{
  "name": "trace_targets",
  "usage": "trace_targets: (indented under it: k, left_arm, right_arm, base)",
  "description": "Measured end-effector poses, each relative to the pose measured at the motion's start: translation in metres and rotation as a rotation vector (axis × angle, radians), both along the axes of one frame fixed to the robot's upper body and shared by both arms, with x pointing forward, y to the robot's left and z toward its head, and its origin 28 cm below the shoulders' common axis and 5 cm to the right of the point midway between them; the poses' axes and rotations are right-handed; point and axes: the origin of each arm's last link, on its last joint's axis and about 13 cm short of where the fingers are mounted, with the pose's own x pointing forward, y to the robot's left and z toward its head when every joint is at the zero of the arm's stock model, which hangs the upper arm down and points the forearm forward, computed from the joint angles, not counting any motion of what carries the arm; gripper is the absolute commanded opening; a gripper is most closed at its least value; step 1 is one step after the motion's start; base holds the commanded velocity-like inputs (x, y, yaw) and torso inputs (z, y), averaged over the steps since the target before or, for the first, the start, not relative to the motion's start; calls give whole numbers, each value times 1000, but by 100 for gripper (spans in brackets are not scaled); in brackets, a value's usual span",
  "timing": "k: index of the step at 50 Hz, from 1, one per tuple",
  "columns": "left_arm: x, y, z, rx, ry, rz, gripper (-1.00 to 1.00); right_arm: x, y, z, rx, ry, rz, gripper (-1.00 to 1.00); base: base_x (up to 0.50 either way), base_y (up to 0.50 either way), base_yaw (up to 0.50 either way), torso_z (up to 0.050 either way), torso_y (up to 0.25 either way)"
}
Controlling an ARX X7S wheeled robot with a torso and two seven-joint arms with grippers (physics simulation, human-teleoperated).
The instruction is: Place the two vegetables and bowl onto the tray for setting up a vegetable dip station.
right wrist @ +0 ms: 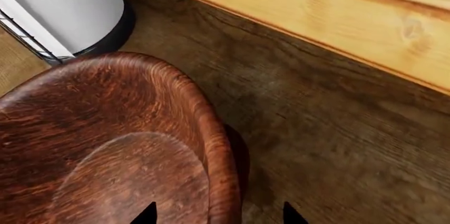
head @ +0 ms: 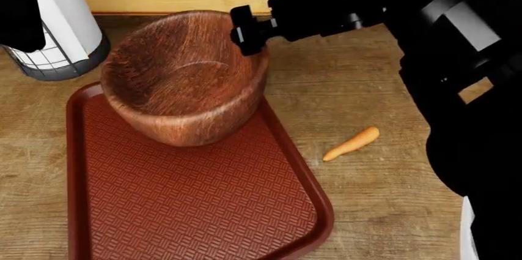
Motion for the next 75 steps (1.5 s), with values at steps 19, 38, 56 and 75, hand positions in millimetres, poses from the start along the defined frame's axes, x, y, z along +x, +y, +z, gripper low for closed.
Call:
trace_targets:
  k: [19,38,56,75]
  left_arm:
    - [2,1,-3,-8,7,-6,100]
    - [10,-5,-3,-5,8,-28,100]
    - [19,-8,-4,-8,15,-42,100]
    - [22,-10,-5,-9,19,-48,100]
  right_arm:
    - [-4,-19,34,-5,-95,-81,100]
    - [-43,-71,69,-172,-245,-140,100]
    - [-107,-133,77,-623,-551,-6,100]
    - [-140,-142,61,-796,-466,258,100]
  base:
    - [0,0,0,0,0]
    - [0,0,0,0,0]
    - [0,0,0,0,0]
    - [0,0,0,0,0]
